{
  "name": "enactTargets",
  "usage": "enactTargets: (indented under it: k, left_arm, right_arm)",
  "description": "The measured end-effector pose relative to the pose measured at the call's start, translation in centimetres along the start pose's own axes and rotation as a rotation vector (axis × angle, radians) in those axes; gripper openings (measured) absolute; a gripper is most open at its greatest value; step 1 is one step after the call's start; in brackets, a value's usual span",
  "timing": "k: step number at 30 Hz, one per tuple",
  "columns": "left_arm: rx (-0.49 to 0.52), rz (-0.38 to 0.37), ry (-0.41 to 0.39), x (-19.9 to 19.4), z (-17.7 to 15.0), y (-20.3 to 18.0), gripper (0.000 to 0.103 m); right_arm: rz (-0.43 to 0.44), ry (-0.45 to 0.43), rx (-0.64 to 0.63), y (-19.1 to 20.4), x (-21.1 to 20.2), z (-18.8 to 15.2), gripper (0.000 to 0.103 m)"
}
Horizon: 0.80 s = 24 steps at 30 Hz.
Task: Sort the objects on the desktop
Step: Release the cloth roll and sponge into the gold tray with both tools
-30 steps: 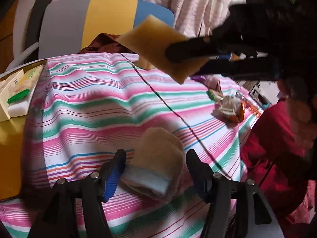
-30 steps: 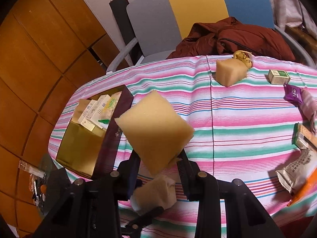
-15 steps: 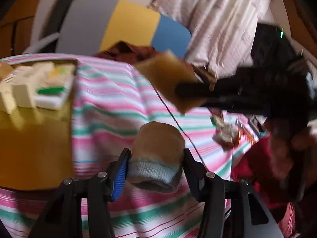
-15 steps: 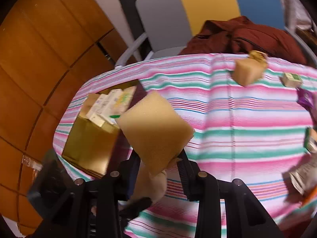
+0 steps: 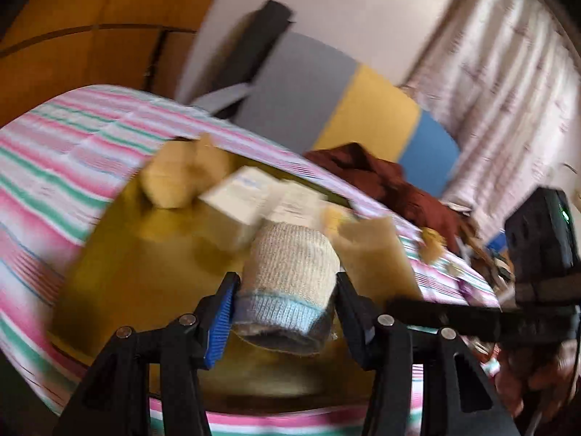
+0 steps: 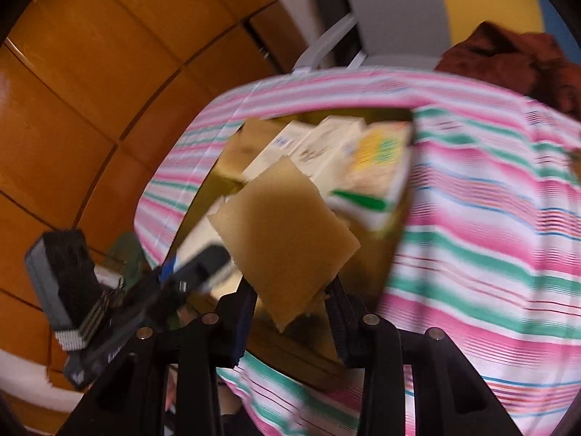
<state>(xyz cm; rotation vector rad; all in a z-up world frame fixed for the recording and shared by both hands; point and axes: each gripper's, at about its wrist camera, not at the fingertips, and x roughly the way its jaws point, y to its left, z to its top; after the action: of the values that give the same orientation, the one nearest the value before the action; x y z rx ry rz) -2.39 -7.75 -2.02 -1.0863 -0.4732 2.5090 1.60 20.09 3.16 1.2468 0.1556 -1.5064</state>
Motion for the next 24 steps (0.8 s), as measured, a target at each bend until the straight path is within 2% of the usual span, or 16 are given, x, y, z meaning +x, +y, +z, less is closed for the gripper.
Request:
enactTargets:
  k: [4, 8, 9, 11, 13, 14, 17, 20, 24]
  left_arm:
    - [-0.039, 0.082, 0.003, 0.9, 1.7, 3.7, 0.053]
    - [-0.037, 0.159, 0.011, 2.4, 3.3, 5.2, 0.056]
    - [-0.035, 0.173, 0.016, 2.7, 3.6, 5.3, 0.058]
    - [-0.03, 0.177, 0.011, 2.6, 4.0, 5.5, 0.068]
    - [-0.019, 0.181, 0.008, 2.5, 4.3, 5.4, 0.07]
    - [-0.015, 0.187, -0.003, 2.2, 4.4, 5.3, 0.07]
    - [-0.021, 0.192, -0.046, 1.0, 4.4, 5.4, 0.071]
    - [-0.06, 0.224, -0.108, -0.4, 4.1, 5.7, 0.072]
    - [-0.11, 0.252, -0.141, -1.6, 3.3, 5.6, 0.072]
  right_arm:
    - [0.004, 0.06, 0.002, 1.6, 3.9, 0.7, 0.038]
    - [-0.002, 0.099, 0.04, 2.4, 7.6, 2.1, 0.038]
    - [0.0, 0.103, 0.049, 2.5, 8.3, 2.4, 0.039]
    - [0.006, 0.105, 0.068, 2.8, 9.7, 3.0, 0.04]
    - [0.021, 0.109, 0.095, 2.9, 10.8, 3.3, 0.043]
    - [0.033, 0.111, 0.107, 2.8, 11.0, 3.3, 0.049]
    - [0.073, 0.102, 0.127, 2.8, 11.1, 3.2, 0.057]
    - [0.107, 0.069, 0.098, 3.3, 10.1, 3.0, 0.058]
    - [0.109, 0.028, 0.059, 3.7, 7.9, 2.4, 0.068]
